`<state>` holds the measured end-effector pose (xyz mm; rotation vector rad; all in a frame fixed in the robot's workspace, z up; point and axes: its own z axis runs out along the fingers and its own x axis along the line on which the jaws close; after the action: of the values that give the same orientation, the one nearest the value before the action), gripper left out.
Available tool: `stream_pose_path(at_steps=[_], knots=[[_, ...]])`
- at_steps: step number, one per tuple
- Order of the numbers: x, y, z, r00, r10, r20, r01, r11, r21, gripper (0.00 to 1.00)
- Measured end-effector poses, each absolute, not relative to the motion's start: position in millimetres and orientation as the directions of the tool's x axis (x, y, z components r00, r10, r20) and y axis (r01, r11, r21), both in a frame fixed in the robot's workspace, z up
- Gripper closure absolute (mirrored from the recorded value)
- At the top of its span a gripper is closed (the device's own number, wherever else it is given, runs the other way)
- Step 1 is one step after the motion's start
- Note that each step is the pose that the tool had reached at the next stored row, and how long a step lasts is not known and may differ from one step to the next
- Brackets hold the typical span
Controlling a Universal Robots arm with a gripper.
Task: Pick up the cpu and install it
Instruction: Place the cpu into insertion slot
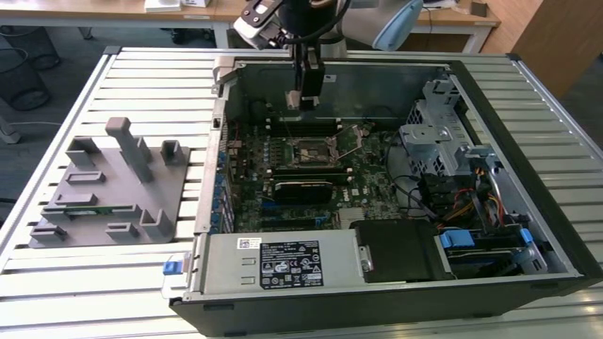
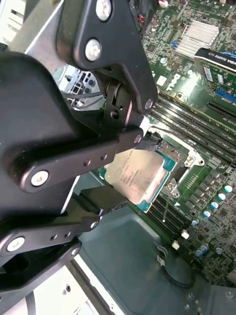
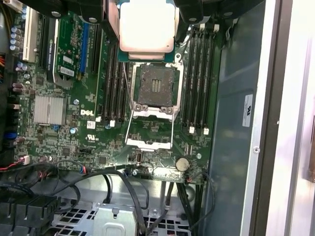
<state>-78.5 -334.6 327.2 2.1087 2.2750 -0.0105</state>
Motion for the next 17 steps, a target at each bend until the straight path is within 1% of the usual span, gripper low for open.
stream_pose_path(at_steps=[17], knots=[[-72.7, -330.6, 317.7, -0.058, 0.998, -0.034, 0.998, 0.059, 0.022, 0.47]])
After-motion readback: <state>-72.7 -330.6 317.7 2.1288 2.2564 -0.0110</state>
